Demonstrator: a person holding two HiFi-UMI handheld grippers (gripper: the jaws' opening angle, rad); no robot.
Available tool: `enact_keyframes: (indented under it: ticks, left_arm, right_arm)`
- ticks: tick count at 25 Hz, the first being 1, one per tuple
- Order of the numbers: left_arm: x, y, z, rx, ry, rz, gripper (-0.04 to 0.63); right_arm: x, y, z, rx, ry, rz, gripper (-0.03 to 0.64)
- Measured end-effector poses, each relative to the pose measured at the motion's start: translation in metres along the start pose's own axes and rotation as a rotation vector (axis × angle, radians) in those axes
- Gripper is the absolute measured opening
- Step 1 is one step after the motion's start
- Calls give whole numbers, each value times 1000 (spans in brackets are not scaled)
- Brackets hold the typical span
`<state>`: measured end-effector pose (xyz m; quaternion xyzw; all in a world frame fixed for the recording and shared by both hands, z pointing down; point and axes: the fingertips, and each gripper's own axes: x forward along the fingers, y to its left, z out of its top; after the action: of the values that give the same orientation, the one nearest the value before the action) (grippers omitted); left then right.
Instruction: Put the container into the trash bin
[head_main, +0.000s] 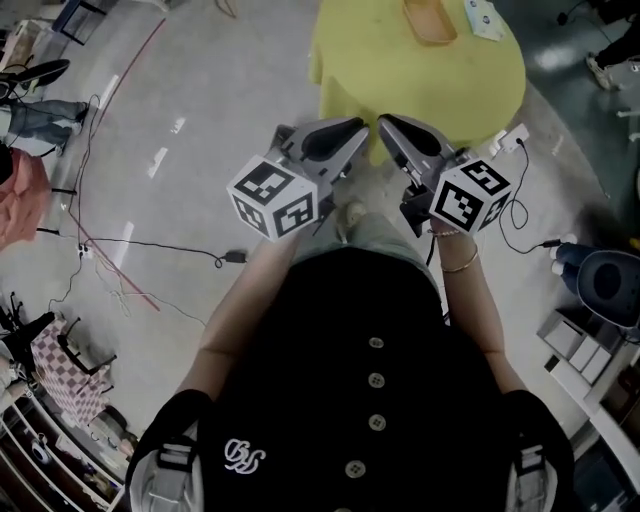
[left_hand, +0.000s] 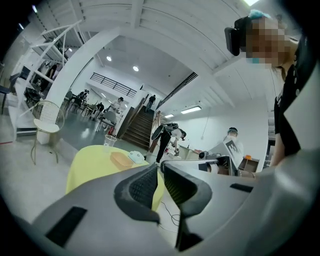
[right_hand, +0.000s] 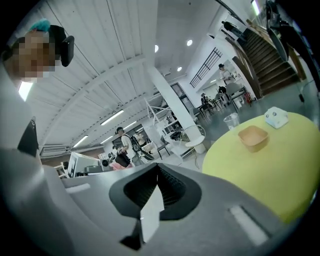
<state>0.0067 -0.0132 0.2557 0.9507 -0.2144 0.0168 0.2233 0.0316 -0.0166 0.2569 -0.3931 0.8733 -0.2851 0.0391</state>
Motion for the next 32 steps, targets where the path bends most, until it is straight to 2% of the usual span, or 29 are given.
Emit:
enact_keyframes:
  ticks: [5, 12, 24, 32]
  left_arm:
    - [0, 5, -3, 6, 27, 6, 37]
    - [5, 4, -5, -4, 42, -5, 32]
    - [6, 14, -9, -35, 54, 4, 32]
    - [12, 12, -9, -52, 51, -6, 32]
  right_arm:
    - [-6, -3, 4, -12, -36, -69, 5]
    - [-8, 0, 4, -56, -31, -74, 5]
    - [-5, -4, -1, -66, -17, -95, 5]
    - [-2, -5, -6, -97, 31, -91, 5]
